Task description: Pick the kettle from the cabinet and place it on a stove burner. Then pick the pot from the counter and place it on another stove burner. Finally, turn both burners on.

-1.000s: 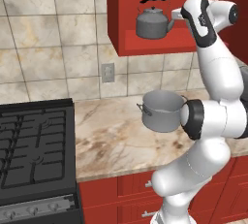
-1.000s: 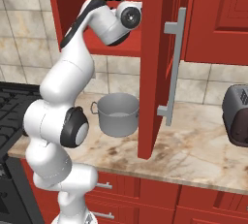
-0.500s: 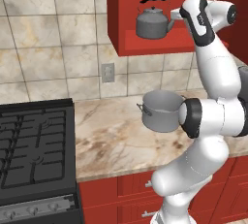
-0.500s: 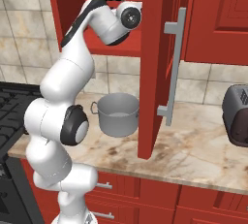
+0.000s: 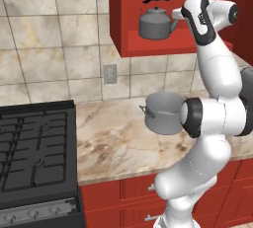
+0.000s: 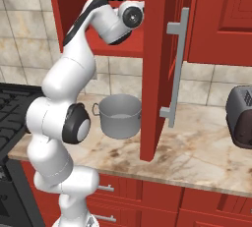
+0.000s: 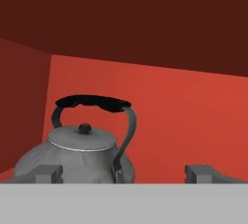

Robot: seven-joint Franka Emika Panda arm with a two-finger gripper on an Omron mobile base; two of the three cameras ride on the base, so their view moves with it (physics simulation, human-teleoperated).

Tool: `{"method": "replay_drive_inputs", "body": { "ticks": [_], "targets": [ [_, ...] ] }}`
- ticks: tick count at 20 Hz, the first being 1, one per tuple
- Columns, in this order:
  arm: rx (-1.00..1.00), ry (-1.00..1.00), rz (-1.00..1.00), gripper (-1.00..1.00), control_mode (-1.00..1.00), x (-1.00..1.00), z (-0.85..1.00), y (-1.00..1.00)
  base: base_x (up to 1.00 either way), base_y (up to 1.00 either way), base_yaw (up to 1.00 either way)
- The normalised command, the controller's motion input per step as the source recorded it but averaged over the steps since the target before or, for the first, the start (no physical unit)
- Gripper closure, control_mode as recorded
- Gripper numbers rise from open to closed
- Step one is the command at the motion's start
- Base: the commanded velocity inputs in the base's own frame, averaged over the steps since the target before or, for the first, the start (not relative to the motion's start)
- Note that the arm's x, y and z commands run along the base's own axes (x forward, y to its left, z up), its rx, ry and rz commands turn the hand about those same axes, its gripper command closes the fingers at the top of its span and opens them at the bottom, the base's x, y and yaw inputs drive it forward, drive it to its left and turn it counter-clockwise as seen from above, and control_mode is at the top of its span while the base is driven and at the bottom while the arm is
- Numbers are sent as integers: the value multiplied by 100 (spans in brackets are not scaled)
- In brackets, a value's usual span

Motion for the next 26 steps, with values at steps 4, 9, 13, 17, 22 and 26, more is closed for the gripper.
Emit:
{"method": "replay_drive_inputs", "body": {
  "ticks": [4, 9, 13, 17, 22, 26],
  "targets": [
    [0, 0, 0, -100, -100, 15, 3, 0, 0, 0, 0],
    [0, 0, 0, -100, -100, 14, 1, 0, 0, 0, 0],
    [0, 0, 0, -100, -100, 13, 0, 0, 0, 0, 0],
    [0, 0, 0, -100, -100, 10, 0, 0, 0, 0, 0],
    [0, 0, 0, -100, -100, 10, 0, 3, 0, 0, 0],
    [0, 0, 0, -100, -100, 9, 0, 6, 0, 0, 0]
  ]
}}
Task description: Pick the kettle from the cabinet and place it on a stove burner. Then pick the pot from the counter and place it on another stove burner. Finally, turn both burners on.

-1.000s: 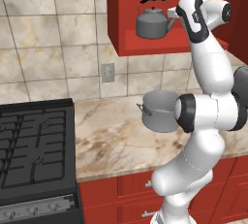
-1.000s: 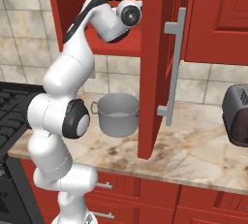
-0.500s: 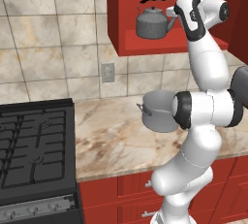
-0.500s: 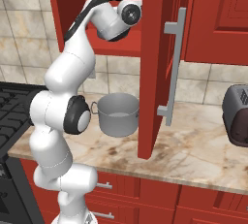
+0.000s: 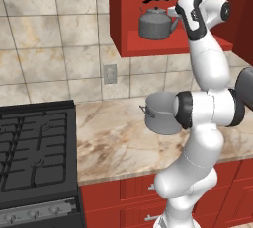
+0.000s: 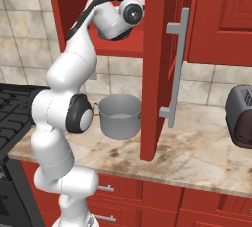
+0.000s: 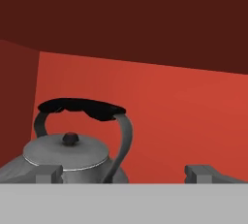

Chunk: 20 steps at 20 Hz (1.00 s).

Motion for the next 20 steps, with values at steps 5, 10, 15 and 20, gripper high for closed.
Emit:
{"method": "replay_drive_inputs", "body": {
  "ticks": [5, 10, 15, 20],
  "targets": [
    [0, 0, 0, -100, -100, 9, 0, 6, 0, 0, 0],
    [0, 0, 0, -100, -100, 10, 0, 2, 0, 0, 0],
    [0, 0, 0, -100, -100, 11, 0, 1, 0, 0, 0],
    [0, 0, 0, -100, -100, 10, 0, 4, 0, 0, 0]
  ]
}}
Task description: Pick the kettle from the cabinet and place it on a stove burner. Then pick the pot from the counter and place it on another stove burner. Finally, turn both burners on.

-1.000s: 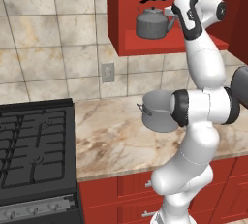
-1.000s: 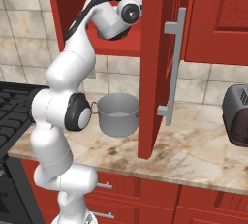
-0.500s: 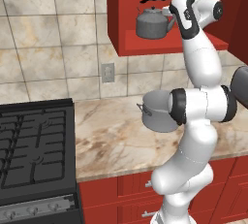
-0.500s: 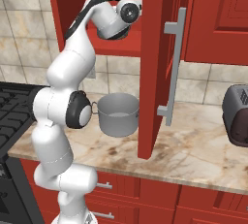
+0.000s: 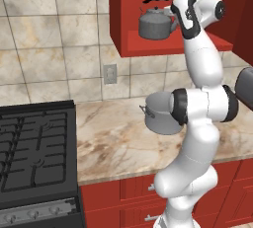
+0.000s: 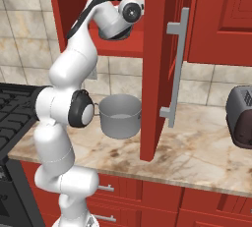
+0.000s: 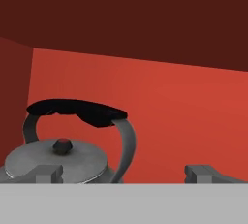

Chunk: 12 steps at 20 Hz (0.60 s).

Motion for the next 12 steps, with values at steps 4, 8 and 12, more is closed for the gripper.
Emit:
{"method": "replay_drive_inputs", "body": {
  "ticks": [4, 8, 12],
  "targets": [
    [0, 0, 0, -100, -100, 10, 0, 5, 0, 0, 0],
    [-1, 0, 0, -100, -100, 2, 0, 5, 0, 0, 0],
    [0, 0, 0, -100, -100, 1, 0, 1, 0, 0, 0]
  ]
}}
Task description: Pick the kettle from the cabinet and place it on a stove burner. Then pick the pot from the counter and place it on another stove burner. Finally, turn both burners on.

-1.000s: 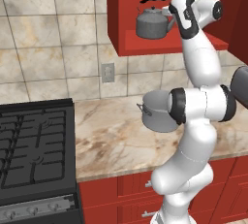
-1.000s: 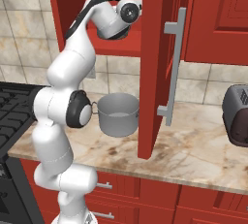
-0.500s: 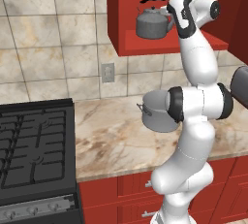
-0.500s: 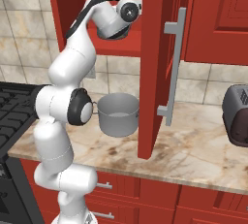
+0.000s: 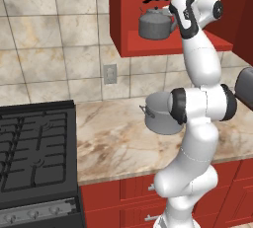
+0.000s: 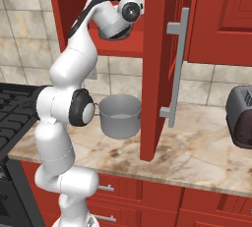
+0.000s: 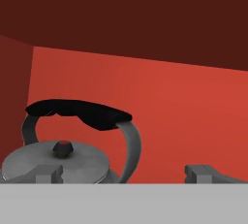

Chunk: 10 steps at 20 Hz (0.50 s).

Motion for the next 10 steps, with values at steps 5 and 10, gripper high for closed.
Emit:
{"method": "replay_drive_inputs", "body": {
  "ticks": [5, 10],
  "targets": [
    [0, 0, 0, -100, -100, 0, 0, 2, 0, 0, 0],
    [0, 0, 0, -100, -100, 2, 0, 3, 0, 0, 0]
  ]
}}
